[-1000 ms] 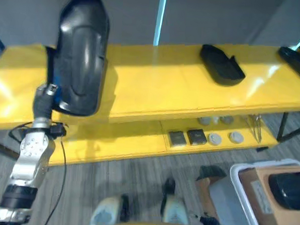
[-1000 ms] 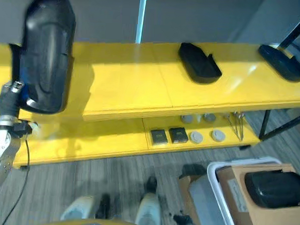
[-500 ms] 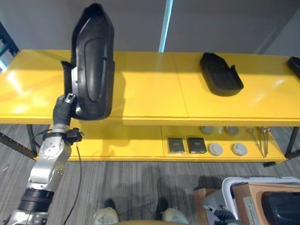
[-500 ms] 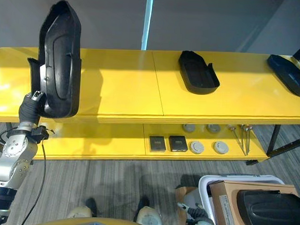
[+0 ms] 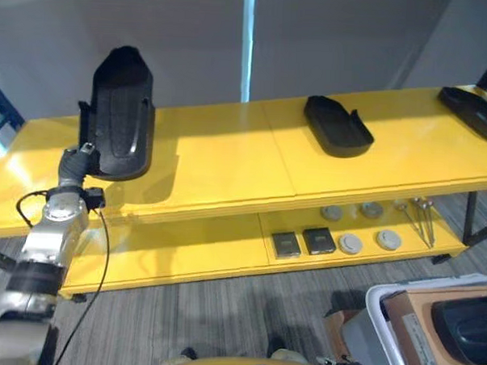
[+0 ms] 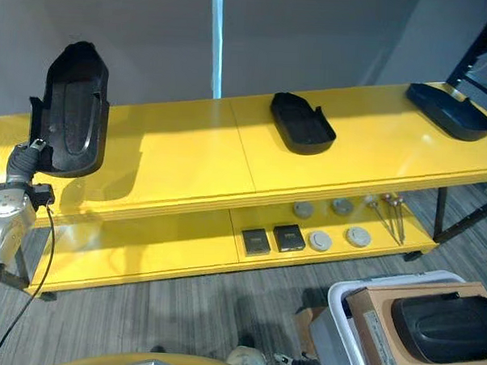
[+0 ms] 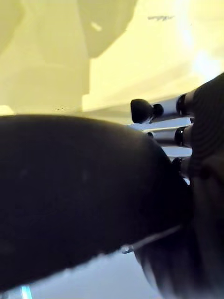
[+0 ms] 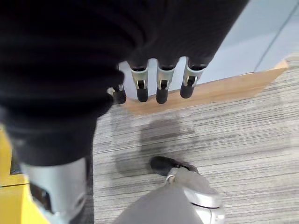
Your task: Move parts from the plastic box to the shelf.
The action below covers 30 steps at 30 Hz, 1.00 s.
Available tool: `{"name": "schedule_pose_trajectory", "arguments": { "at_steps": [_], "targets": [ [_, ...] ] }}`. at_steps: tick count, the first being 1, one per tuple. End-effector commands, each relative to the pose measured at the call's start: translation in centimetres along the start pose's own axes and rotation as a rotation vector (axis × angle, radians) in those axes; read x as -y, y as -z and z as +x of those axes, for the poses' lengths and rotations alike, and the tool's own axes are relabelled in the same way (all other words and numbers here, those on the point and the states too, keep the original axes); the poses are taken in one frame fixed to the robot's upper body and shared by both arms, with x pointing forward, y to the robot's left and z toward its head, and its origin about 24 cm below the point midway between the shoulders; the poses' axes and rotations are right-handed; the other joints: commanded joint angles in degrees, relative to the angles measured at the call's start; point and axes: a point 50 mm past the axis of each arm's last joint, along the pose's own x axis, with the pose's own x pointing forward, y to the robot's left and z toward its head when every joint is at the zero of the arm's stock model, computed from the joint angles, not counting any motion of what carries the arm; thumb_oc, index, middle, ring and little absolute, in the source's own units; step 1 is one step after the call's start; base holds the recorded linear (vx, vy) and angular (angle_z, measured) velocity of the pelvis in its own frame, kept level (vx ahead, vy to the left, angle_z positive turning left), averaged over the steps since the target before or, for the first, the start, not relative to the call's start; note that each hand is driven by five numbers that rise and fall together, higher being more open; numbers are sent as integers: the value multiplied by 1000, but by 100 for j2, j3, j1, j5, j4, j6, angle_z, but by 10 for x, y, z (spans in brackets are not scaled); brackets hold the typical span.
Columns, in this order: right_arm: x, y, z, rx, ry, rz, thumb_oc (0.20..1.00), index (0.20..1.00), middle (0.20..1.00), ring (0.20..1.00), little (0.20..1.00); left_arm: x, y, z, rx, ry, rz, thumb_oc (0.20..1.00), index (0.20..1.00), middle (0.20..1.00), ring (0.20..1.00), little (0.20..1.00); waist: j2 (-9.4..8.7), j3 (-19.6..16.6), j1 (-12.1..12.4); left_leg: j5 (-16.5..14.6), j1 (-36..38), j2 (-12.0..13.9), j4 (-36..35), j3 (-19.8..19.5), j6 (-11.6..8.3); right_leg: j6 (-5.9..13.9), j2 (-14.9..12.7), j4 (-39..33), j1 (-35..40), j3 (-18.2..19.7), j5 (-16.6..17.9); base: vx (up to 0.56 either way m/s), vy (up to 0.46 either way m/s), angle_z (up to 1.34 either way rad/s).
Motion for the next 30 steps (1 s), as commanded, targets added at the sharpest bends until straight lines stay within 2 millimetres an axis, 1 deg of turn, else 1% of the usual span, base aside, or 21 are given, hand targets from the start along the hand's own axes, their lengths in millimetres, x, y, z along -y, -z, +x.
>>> {"name": "schedule_pose_trajectory", "arguments": {
  "at_steps": [1,2,3,5,7,9,12,13,15,16,20,27,30],
  "targets": [
    [11,-3,1,5,3,-79,1000,1000,1000,1000,1000,-9,-47,17,93,-83,-76,200,200,200,200,200,-75,75,-158,-344,-326,367,565,-138,-62,498,-399,430,-107,195,-276,37,-10,-21],
    [12,-2,1,1,4,-80,1000,1000,1000,1000,1000,-8,-46,20,78,-88,-71,200,200,200,200,200,-75,78,-180,-349,-334,370,577,-125,-59,497,-394,440,-123,215,-281,24,-21,-27],
    [14,0,1,-3,5,-87,1000,1000,1000,1000,1000,-2,-40,25,24,-89,-79,200,200,200,200,200,-84,96,-259,-364,-378,382,619,-98,-59,491,-378,462,-180,276,-294,9,-20,-26],
    [15,1,1,-6,6,-89,1000,1000,1000,1000,1000,2,-37,27,6,-95,-62,200,200,200,200,200,-89,105,-293,-369,-394,385,629,-83,-60,489,-368,461,-202,303,-297,11,-33,-23],
    [14,6,1,-18,5,-87,1000,1000,1000,1000,1000,19,-14,30,-117,-122,20,200,200,200,200,200,-129,151,-481,-378,-468,421,673,-5,-70,469,-300,416,-276,440,-304,37,-79,-16],
    [12,7,1,-18,2,-95,1000,1000,1000,1000,1000,23,-9,31,-147,-122,30,200,200,200,200,200,-141,160,-522,-375,-485,437,689,10,-72,459,-286,415,-294,466,-306,15,-45,-13],
    [8,5,2,-8,-8,-98,1000,1000,1000,1000,1000,38,4,29,-220,-116,69,200,200,200,200,200,-182,215,-608,-369,-555,473,733,37,-89,438,-251,391,-344,528,-305,-27,-51,-15],
    [6,3,2,2,-8,-92,1000,1000,1000,1000,1000,47,13,26,-250,-129,113,200,200,200,200,200,-204,242,-641,-360,-594,491,756,47,-100,423,-230,365,-362,557,-300,-52,-47,-7],
    [4,0,2,10,-10,-89,1000,1000,1000,1000,1000,51,20,24,-279,-153,132,200,200,200,200,200,-221,257,-674,-349,-590,501,750,50,-106,411,-212,356,-364,582,-301,-22,-21,-2],
    [2,-2,2,14,-13,-86,1000,1000,1000,1000,1000,51,24,23,-291,-181,166,200,200,200,200,200,-234,254,-700,-344,-578,514,755,65,-112,402,-201,344,-348,598,-306,0,0,0],
    [-1,0,2,7,-19,-90,1000,1000,1000,1000,1000,44,30,22,-314,-244,212,200,200,200,200,200,-253,205,-746,-347,-520,548,772,113,-124,388,-189,325,-284,616,-326,57,-20,-1],
    [-1,7,1,-6,-13,-103,1000,1000,1000,1000,1000,31,26,26,-319,-298,239,200,200,200,200,200,-253,209,-787,-362,-510,581,795,144,-142,385,-165,303,-266,653,-345,14,-4,-6],
    [0,9,1,-3,-13,-106,1000,1000,1000,1000,1000,27,28,26,-328,-307,219,200,200,200,200,200,-246,199,-783,-362,-496,571,775,137,-151,391,-161,271,-234,666,-350,1,5,-2]
  ]
}}
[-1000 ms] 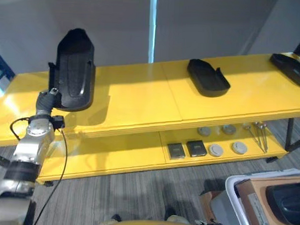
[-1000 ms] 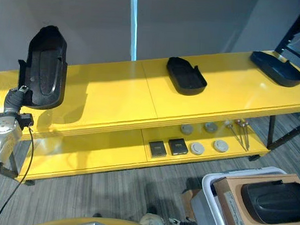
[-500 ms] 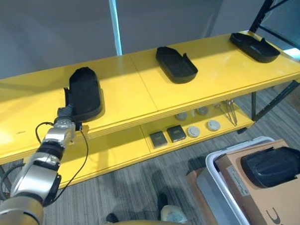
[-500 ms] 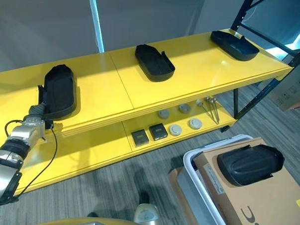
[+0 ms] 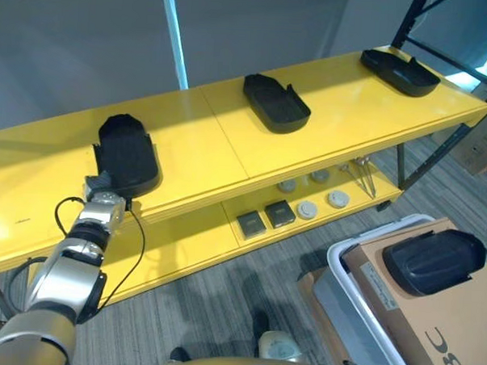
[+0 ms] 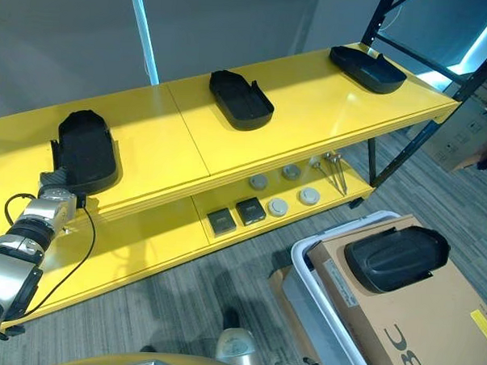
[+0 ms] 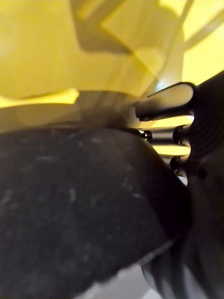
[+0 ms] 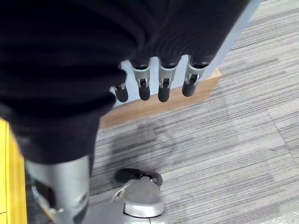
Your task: Move parts from the plastic box to the shelf.
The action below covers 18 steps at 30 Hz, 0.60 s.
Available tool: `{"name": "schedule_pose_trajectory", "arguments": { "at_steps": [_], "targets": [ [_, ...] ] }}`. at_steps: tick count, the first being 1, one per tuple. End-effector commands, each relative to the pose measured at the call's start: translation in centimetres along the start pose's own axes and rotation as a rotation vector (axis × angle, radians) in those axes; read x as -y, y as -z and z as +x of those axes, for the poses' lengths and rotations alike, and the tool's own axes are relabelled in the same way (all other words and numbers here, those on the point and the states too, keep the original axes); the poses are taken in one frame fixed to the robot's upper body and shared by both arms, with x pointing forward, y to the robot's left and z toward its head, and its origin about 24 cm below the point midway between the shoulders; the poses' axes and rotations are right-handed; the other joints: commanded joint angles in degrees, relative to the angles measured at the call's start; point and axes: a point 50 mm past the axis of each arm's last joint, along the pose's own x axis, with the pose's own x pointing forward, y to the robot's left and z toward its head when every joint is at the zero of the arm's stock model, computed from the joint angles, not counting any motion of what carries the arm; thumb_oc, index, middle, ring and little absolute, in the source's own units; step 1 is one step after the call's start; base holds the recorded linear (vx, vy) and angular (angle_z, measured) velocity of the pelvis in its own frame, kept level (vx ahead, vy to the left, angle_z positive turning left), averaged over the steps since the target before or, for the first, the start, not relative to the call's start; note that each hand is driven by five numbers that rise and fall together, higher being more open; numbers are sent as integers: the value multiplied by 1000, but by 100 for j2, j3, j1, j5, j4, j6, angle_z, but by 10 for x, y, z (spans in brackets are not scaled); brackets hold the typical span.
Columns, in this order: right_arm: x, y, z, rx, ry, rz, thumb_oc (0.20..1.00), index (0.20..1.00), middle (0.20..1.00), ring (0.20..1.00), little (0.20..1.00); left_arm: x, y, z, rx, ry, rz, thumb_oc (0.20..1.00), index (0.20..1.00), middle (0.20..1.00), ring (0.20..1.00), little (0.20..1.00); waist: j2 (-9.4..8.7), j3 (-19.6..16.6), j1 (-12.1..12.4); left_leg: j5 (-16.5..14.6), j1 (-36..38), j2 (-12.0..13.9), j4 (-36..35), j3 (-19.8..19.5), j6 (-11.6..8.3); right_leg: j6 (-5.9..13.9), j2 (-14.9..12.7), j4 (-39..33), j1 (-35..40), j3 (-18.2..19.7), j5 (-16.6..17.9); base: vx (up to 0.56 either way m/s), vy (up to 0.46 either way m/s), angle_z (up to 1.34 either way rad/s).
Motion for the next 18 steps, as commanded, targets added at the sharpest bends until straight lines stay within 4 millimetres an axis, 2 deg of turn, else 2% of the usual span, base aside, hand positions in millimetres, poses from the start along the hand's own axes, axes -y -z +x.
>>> {"name": "schedule_pose_trajectory", "arguments": {
  "at_steps": [1,2,9,10,11,15,17,18],
  "targets": [
    [-4,5,-1,-1,9,-21,1000,1000,1000,1000,1000,-19,-23,8,35,-80,-30,520,520,520,520,520,-62,-9,-11,-251,-405,450,660,-392,-118,485,-311,283,129,149,-452,0,0,0],
    [-4,5,-1,-1,9,-23,1000,1000,1000,1000,1000,-19,-22,9,35,-80,-30,1000,1000,1000,1000,1000,-63,-12,-9,-250,-401,451,657,-393,-120,485,-311,279,135,149,-452,0,0,0],
    [-7,2,0,14,-1,-47,1000,1000,1000,1000,1000,-13,-27,7,86,-19,-97,1000,1000,1000,1000,1000,-72,-39,48,-238,-349,414,582,-444,-127,493,-316,227,201,135,-448,4,2,0],
    [-9,-1,0,20,-4,-49,1000,1000,1000,1000,1000,-5,-39,1,152,60,-157,1000,1000,1000,1000,1000,-71,-36,83,-242,-333,405,558,-455,-122,500,-327,207,224,115,-440,0,0,0],
    [-9,-1,0,20,-3,-49,1000,1000,1000,1000,1000,-4,-41,0,164,67,-162,1000,1000,1000,1000,1000,-70,-35,87,-242,-330,404,557,-456,-122,501,-329,204,227,113,-438,0,0,0],
    [-9,-2,0,24,-2,-49,1000,1000,1000,1000,1000,10,-70,-19,327,170,-233,1000,1000,1000,1000,1000,-55,-66,194,-237,-300,386,506,-475,-107,511,-344,157,273,57,-406,-6,12,3],
    [-9,-2,-1,25,0,-49,1000,1000,1000,1000,1000,10,-77,-24,377,185,-248,1000,1000,1000,1000,1000,-50,-72,225,-239,-296,381,501,-483,-106,514,-350,155,283,43,-405,-6,20,6],
    [-9,-1,-1,26,2,-44,1000,1000,1000,1000,1000,9,-87,-32,438,205,-278,1000,1000,1000,1000,1000,-53,-58,287,-257,-258,363,493,-516,-97,522,-367,143,346,-3,-411,-5,28,10]
  ]
}}
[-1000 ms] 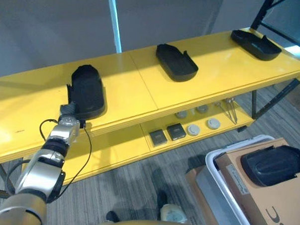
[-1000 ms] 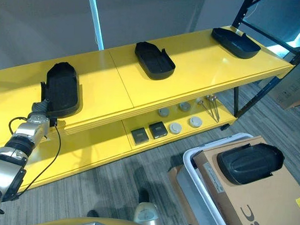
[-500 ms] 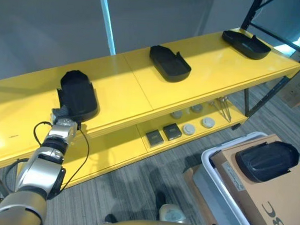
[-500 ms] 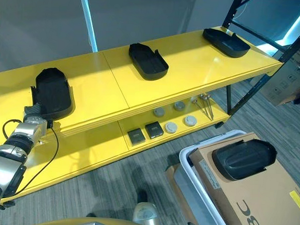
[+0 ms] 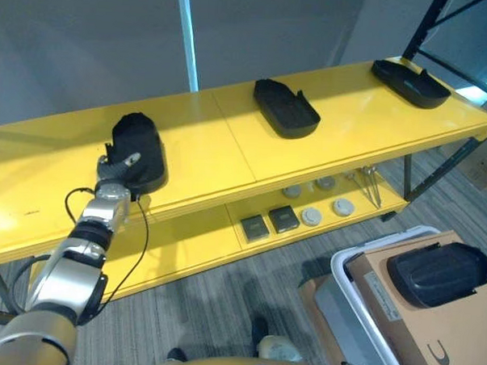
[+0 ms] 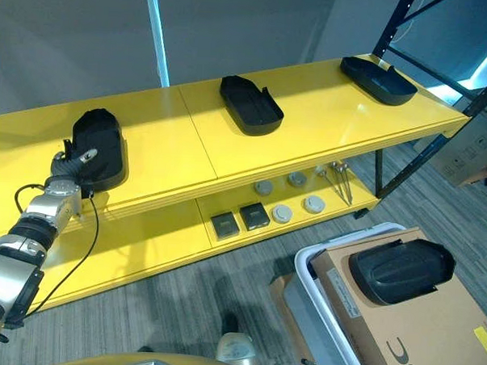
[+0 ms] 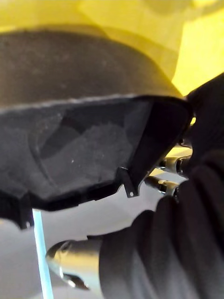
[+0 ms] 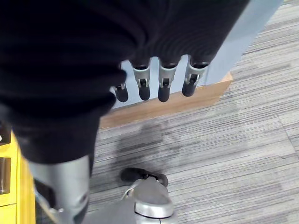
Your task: Move parts from the plastic box to the shelf.
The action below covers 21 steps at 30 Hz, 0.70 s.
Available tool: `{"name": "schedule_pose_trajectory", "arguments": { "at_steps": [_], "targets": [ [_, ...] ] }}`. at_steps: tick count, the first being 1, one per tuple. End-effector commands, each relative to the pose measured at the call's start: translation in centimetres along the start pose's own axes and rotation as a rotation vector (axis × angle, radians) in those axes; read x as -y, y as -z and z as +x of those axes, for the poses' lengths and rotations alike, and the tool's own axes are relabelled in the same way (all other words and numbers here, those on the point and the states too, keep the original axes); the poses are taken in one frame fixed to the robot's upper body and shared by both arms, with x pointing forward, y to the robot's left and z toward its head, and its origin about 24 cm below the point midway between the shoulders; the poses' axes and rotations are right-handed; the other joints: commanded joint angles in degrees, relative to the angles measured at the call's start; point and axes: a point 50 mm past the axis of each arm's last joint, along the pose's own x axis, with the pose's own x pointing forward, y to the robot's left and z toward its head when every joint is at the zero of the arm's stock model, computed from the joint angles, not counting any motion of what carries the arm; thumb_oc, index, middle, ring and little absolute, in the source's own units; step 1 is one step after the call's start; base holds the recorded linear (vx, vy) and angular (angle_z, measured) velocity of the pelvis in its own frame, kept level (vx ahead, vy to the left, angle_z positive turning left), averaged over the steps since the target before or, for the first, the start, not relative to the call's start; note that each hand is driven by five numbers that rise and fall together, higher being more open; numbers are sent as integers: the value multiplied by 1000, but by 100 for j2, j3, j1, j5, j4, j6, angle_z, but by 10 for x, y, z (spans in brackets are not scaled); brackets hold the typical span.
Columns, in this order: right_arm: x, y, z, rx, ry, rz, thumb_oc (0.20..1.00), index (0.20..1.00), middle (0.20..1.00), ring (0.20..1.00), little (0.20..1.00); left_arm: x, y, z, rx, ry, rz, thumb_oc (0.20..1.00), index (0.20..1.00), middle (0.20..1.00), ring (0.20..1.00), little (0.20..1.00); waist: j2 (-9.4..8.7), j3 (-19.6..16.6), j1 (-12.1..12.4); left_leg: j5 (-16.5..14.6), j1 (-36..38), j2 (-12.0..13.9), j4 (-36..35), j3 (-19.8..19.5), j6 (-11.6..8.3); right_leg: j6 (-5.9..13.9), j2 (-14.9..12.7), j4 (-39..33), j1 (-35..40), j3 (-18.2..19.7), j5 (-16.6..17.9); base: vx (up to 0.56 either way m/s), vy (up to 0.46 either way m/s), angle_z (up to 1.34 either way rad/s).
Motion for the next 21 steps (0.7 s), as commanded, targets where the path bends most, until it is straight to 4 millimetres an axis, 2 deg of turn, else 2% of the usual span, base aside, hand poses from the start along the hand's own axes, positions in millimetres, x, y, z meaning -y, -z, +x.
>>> {"name": "schedule_pose_trajectory", "arguments": {
  "at_steps": [1,6,9,10,16,21],
  "targets": [
    [-3,2,-1,3,21,-31,1000,1000,1000,1000,1000,1,-59,-8,293,36,-112,1000,1000,1000,1000,1000,50,-15,89,-265,-315,356,479,-464,-111,493,-385,216,186,32,-486,-5,31,9],
    [-3,5,-1,-3,30,-3,1000,1000,1000,1000,1000,-25,-88,-35,528,31,-162,1000,1000,1000,1000,1000,40,-18,382,-277,-297,314,451,-604,-101,489,-441,144,313,-133,-458,-11,33,9],
    [-4,5,-2,-3,35,14,1000,1000,1000,1000,1000,-42,-95,-53,627,41,-138,1000,1000,1000,1000,1000,38,-14,550,-282,-300,289,445,-693,-100,496,-473,110,375,-220,-440,-18,46,19],
    [-3,4,-2,0,39,31,1000,1000,1000,1000,1000,-52,-93,-62,652,73,-118,1000,1000,1000,1000,1000,40,-18,659,-286,-299,270,442,-758,-103,500,-491,90,430,-285,-439,-13,46,14],
    [-4,-2,-3,17,52,48,1000,1000,1000,1000,1000,-71,-84,-78,711,121,-91,1000,1000,1000,1000,1000,50,-44,836,-297,-298,228,440,-854,-101,511,-543,98,500,-405,-445,-8,49,16],
    [-1,-2,-3,13,69,49,1000,1000,1000,1000,1000,-59,-75,-98,741,429,-95,1000,1000,1000,1000,1000,62,-36,940,-300,-293,205,427,-873,-107,528,-581,72,526,-462,-402,-7,43,10]
  ]
}}
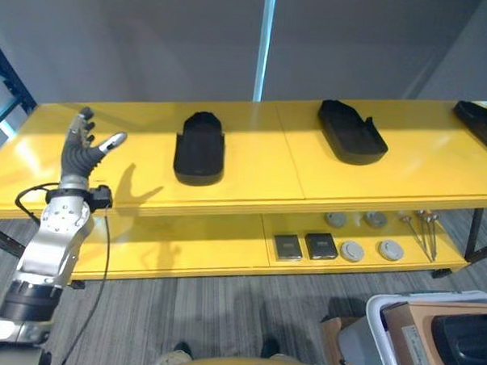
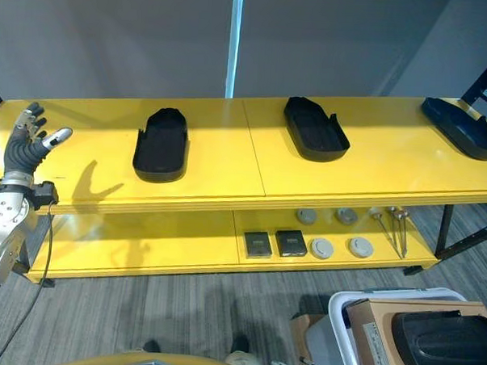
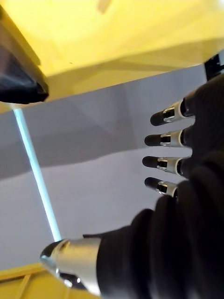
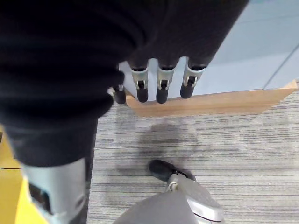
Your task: Move parts from the plastic box to the shelf.
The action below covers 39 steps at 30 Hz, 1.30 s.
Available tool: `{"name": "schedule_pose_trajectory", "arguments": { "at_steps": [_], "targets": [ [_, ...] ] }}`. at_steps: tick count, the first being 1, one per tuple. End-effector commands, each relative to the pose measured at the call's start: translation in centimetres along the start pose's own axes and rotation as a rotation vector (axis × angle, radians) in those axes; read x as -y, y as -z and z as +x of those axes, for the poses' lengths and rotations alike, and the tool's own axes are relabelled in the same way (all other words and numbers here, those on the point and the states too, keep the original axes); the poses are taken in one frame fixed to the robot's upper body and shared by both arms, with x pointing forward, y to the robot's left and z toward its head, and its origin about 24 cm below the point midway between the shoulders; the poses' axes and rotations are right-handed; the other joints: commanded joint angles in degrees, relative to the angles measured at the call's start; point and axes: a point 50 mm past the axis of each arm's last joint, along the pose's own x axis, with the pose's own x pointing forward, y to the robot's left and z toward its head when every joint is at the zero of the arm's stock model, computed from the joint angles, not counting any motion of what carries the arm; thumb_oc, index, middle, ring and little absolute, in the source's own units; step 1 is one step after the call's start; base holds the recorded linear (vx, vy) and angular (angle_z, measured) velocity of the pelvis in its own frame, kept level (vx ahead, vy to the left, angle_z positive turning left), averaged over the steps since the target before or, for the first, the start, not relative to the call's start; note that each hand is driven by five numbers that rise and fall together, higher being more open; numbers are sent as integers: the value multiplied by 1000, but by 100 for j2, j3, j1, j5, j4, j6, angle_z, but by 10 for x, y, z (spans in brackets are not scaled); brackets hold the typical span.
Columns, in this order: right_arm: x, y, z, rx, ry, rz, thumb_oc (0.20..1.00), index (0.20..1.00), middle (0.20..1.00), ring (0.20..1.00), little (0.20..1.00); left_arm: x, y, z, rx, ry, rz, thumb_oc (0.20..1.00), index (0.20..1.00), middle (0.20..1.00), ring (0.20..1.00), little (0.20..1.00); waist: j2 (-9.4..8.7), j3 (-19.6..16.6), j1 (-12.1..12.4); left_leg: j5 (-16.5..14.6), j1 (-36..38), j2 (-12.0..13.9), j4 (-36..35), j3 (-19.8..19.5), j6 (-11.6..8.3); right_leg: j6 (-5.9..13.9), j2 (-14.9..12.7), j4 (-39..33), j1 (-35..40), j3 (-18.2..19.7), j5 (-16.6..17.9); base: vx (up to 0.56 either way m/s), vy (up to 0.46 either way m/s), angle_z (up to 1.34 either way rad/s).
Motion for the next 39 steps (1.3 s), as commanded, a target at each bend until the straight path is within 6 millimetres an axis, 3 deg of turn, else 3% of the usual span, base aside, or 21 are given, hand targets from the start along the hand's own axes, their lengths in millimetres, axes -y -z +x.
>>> {"name": "schedule_pose_trajectory", "arguments": {
  "at_steps": [1,7,9,10,13,16,28,39],
  "targets": [
    [2,-1,1,-1,34,-33,1000,1000,1000,1000,1000,17,-41,2,232,213,-43,1000,1000,1000,1000,1000,15,13,-16,-373,-375,356,623,-372,-106,522,-442,395,79,32,-418,-5,35,4],
    [2,-3,2,5,27,-62,1000,1000,1000,1000,1000,67,-20,-20,182,478,-149,1000,1000,1000,1000,1000,-6,31,3,-355,-378,322,563,-412,-78,539,-451,404,34,77,-362,-5,15,1],
    [2,-7,2,11,19,-77,1000,1000,1000,1000,1000,88,-11,-25,151,539,-224,253,253,253,253,253,-22,25,-52,-344,-343,320,523,-377,-62,549,-451,404,28,112,-352,9,9,-3],
    [2,-7,2,11,19,-76,1000,1000,1000,1000,1000,88,-11,-25,152,539,-224,200,200,200,200,200,-21,26,-48,-343,-341,320,520,-375,-62,549,-451,404,28,113,-352,0,0,0],
    [0,-9,3,22,5,-103,1000,1000,1000,1000,1000,108,-1,-27,102,521,-241,200,200,200,200,200,-59,34,-163,-332,-322,325,494,-323,-46,561,-440,424,-21,194,-337,-1,-8,-3],
    [-1,-10,2,21,2,-111,1000,1000,1000,1000,1000,111,6,-24,71,475,-237,200,200,200,200,200,-79,50,-214,-331,-318,334,497,-291,-46,561,-428,436,-44,229,-339,-9,-17,-7],
    [3,8,0,-18,-2,-150,1000,1000,1000,1000,1000,95,38,2,-18,164,-94,200,200,200,200,200,-143,51,-436,-339,-291,430,531,-118,-73,547,-359,433,-113,351,-345,2,-14,-5],
    [0,0,0,13,-30,-206,1000,1000,1000,1000,1000,104,47,11,-46,111,-107,200,200,200,200,200,-172,80,-614,-332,-295,514,593,16,-104,538,-322,447,-148,420,-370,-3,-2,-5]
  ]
}}
